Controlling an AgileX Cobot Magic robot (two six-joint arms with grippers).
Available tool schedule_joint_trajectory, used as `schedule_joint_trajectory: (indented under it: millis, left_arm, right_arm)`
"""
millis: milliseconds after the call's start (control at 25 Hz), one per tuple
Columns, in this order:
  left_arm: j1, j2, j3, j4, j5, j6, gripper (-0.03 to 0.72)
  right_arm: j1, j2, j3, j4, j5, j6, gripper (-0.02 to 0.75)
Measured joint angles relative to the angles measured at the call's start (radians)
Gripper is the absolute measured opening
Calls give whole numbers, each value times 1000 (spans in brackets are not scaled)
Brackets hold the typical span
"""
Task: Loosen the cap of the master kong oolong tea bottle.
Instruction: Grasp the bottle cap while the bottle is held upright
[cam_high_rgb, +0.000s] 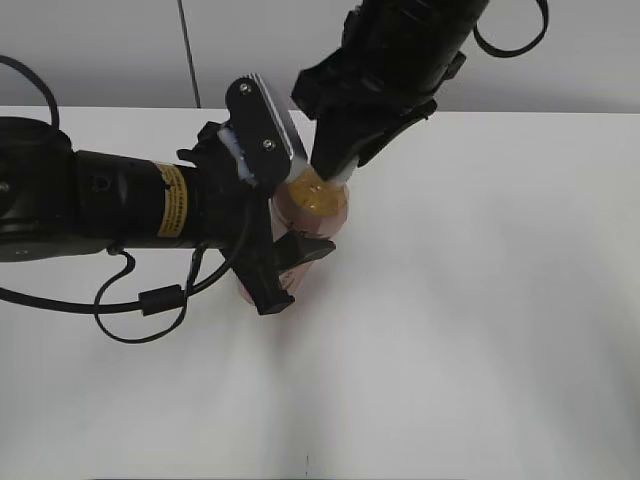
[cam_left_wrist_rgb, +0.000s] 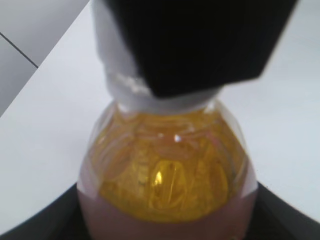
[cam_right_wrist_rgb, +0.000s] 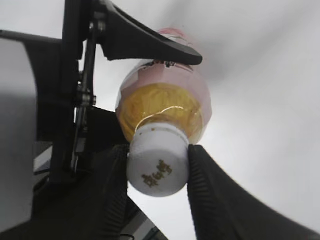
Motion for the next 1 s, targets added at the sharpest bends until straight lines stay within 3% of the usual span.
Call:
schedule_joint_trajectory:
  millis: [1000]
  left_arm:
    - [0,0,0,0,2,0,448]
  right_arm:
    - [0,0,0,-17,-19,-939,280]
